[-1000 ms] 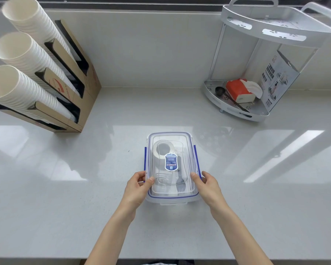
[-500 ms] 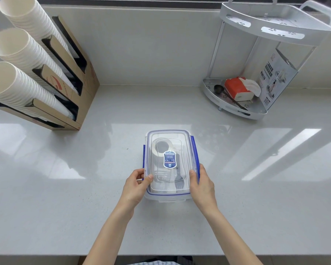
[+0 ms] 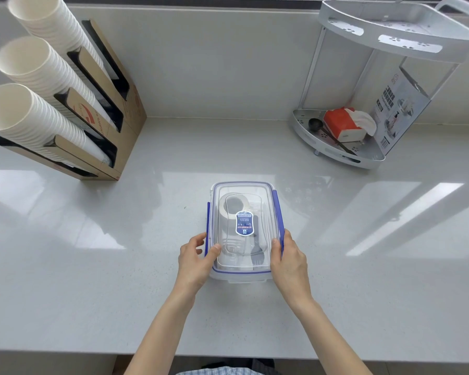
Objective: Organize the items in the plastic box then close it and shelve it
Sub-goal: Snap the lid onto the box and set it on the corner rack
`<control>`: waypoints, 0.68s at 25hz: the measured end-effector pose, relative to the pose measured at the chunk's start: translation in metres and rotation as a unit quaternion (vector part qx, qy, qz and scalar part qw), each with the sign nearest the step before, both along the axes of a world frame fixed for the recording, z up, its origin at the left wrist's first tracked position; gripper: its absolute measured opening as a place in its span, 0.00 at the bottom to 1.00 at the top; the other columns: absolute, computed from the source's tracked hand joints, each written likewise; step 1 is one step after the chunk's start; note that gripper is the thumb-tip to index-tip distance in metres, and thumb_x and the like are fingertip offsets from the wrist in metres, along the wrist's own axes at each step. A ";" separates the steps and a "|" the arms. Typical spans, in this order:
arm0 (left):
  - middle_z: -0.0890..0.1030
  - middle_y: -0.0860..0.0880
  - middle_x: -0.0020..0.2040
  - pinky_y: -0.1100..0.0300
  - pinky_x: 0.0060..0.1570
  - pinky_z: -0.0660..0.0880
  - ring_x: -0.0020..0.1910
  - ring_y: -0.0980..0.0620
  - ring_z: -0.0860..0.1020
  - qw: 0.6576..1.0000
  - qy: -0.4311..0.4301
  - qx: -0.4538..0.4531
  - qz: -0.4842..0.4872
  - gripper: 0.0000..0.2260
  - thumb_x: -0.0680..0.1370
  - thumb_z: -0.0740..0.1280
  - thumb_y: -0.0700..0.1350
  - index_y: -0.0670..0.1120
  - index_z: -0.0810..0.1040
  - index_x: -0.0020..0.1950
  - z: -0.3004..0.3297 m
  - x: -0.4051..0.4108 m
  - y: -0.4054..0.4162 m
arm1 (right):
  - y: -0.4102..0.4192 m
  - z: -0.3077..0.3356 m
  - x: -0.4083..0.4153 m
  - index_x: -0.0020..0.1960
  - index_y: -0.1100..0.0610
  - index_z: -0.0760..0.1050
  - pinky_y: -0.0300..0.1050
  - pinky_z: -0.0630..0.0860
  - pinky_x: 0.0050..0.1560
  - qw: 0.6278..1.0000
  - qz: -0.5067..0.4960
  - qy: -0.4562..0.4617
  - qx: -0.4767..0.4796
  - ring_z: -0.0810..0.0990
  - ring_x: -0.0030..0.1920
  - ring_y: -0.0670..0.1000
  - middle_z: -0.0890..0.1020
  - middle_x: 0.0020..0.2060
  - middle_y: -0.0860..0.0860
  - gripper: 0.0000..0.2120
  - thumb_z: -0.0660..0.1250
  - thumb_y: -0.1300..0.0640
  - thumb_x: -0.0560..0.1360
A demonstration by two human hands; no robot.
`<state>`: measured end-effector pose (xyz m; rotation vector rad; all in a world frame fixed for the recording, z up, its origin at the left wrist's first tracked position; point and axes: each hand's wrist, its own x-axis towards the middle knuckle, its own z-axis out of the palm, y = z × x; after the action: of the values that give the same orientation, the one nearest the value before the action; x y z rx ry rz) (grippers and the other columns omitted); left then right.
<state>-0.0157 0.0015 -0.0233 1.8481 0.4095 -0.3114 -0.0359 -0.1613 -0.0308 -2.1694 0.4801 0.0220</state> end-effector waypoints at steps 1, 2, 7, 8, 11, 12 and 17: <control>0.67 0.44 0.68 0.57 0.58 0.67 0.63 0.49 0.68 1.000 0.019 -0.008 0.005 0.24 0.75 0.64 0.49 0.46 0.63 0.69 -0.001 -0.001 0.001 | 0.001 0.000 -0.001 0.67 0.64 0.63 0.56 0.71 0.61 1.000 -0.002 -0.002 0.004 0.74 0.60 0.61 0.75 0.62 0.60 0.19 0.51 0.55 0.79; 0.65 0.44 0.70 0.56 0.60 0.65 0.66 0.48 0.66 0.998 0.045 -0.035 0.006 0.27 0.74 0.64 0.50 0.46 0.59 0.71 -0.001 -0.001 0.002 | 0.001 -0.001 0.000 0.67 0.64 0.63 0.56 0.71 0.62 1.000 -0.004 -0.003 0.008 0.73 0.60 0.60 0.74 0.62 0.60 0.19 0.51 0.55 0.79; 0.67 0.44 0.69 0.58 0.56 0.65 0.59 0.50 0.69 0.995 0.069 -0.075 0.021 0.31 0.74 0.65 0.49 0.44 0.54 0.72 -0.001 0.000 0.003 | 0.002 -0.001 0.000 0.68 0.63 0.61 0.56 0.70 0.63 1.000 -0.004 0.001 0.011 0.72 0.62 0.60 0.73 0.63 0.60 0.20 0.51 0.55 0.80; 0.67 0.44 0.68 0.58 0.56 0.66 0.60 0.49 0.69 0.997 0.056 -0.055 0.022 0.31 0.74 0.66 0.49 0.44 0.56 0.72 -0.001 0.001 0.002 | 0.002 -0.001 0.000 0.68 0.63 0.61 0.56 0.70 0.63 1.000 -0.003 0.001 0.011 0.72 0.62 0.60 0.73 0.64 0.60 0.20 0.51 0.54 0.80; 0.68 0.45 0.65 0.58 0.56 0.69 0.58 0.48 0.71 1.000 0.007 -0.005 -0.004 0.24 0.75 0.64 0.46 0.45 0.63 0.69 0.000 0.001 0.000 | 0.002 -0.002 0.000 0.68 0.63 0.62 0.56 0.70 0.63 1.000 -0.003 0.000 0.012 0.73 0.62 0.60 0.74 0.63 0.60 0.20 0.51 0.54 0.80; 0.67 0.46 0.63 0.59 0.55 0.69 0.56 0.50 0.71 1.000 -0.009 0.007 -0.012 0.22 0.76 0.63 0.46 0.46 0.64 0.69 0.001 0.000 -0.002 | 0.001 -0.002 0.000 0.68 0.63 0.62 0.56 0.70 0.63 1.000 -0.003 0.000 0.011 0.73 0.62 0.60 0.74 0.63 0.60 0.20 0.51 0.54 0.80; 0.72 0.46 0.65 0.48 0.65 0.69 0.63 0.45 0.71 0.999 -0.035 0.003 -0.021 0.20 0.77 0.60 0.45 0.47 0.64 0.69 0.000 -0.005 -0.005 | 0.001 -0.003 0.000 0.68 0.63 0.61 0.57 0.71 0.62 1.000 0.000 0.000 0.004 0.73 0.61 0.60 0.74 0.64 0.59 0.20 0.51 0.54 0.80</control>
<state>-0.0208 -0.0033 -0.0237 1.8705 0.3246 -0.2739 -0.0356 -0.1602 -0.0338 -2.1608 0.4799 0.0243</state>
